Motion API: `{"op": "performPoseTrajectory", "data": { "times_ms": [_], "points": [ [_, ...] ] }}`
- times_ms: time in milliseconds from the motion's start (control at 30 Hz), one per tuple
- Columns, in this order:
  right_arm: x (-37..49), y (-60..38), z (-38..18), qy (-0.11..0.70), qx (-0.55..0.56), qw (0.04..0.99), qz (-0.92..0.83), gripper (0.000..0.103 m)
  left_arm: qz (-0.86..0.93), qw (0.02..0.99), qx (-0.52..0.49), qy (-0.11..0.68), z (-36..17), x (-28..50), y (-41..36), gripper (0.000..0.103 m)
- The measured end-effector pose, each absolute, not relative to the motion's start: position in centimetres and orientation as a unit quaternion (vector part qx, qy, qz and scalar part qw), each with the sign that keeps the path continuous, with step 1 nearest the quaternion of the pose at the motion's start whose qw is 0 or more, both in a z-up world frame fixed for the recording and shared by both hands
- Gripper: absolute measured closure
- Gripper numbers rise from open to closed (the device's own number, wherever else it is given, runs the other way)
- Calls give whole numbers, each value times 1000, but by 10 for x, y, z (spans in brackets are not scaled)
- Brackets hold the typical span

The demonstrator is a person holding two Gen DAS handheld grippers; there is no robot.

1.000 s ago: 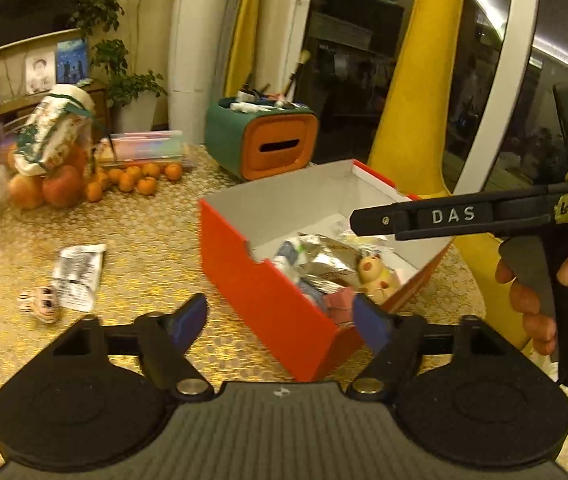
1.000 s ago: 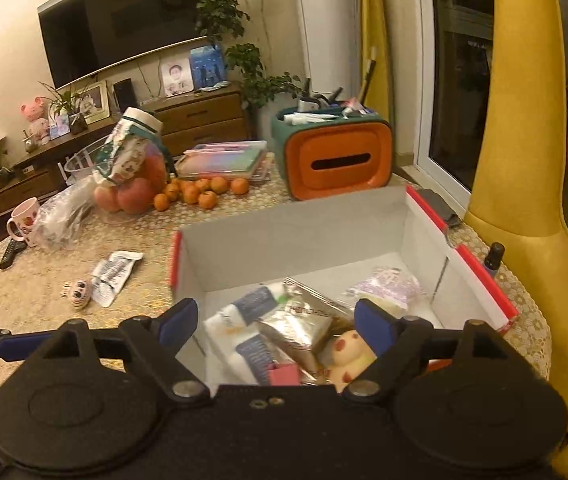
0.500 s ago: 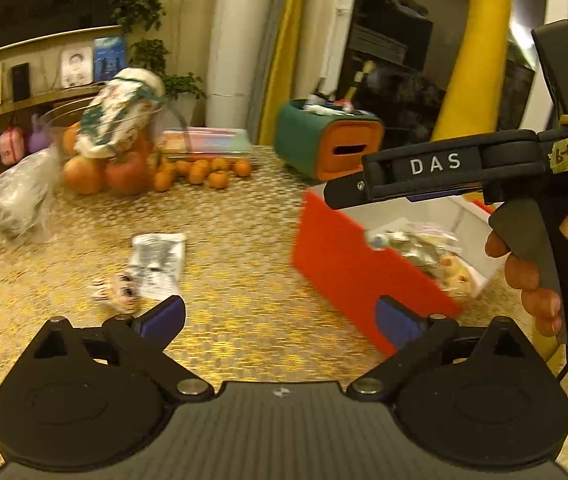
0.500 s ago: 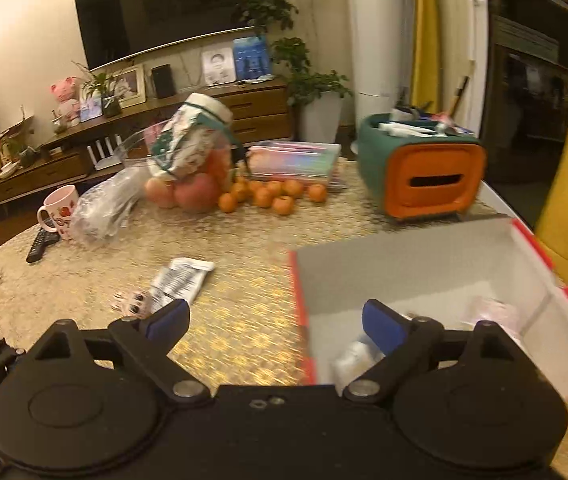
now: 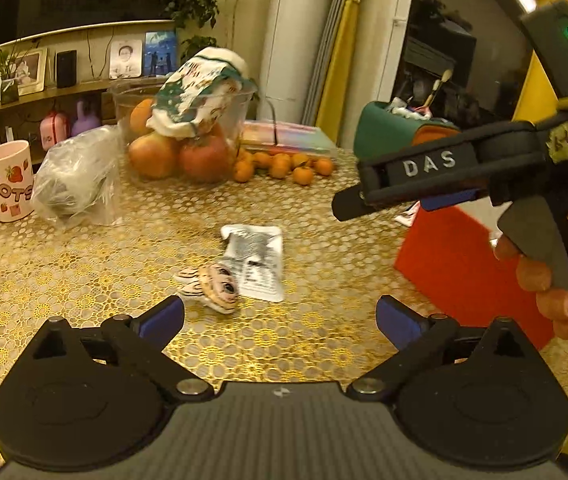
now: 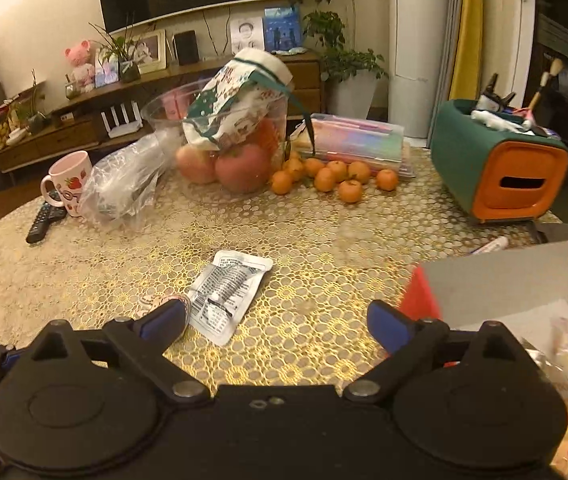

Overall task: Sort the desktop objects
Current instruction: 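Move both tools back from the box toward the plush toy and white sachet, then grasp the cartoon plush toy with the left tool while the right tool grasps the white sachet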

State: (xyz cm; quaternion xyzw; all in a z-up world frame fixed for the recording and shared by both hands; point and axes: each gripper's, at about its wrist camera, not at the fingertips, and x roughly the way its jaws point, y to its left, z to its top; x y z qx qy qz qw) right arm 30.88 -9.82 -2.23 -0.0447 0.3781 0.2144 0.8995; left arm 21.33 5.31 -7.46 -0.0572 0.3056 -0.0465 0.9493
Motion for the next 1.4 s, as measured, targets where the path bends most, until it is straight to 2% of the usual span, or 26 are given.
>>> {"op": "performPoseTrajectory", "data": {
  "times_ms": [500, 1100, 1233, 1333, 1400],
  "points": [
    [365, -38, -65, 417, -47, 886, 200, 5, -43, 943, -41, 327, -111, 260, 70, 1],
    [400, -4, -101, 483, -60, 857, 170, 6, -36, 952, 19, 304, -126, 283, 72, 1],
    [402, -2, -108, 497, -64, 849, 170, 8, -40, 952, 30, 301, -128, 284, 70, 2],
    [405, -1, -111, 508, -59, 841, 175, 16, -41, 952, 29, 301, -130, 286, 70, 2],
    [405, 0, -111, 510, -60, 840, 177, 18, -42, 952, 29, 303, -131, 288, 70, 3]
  ]
}}
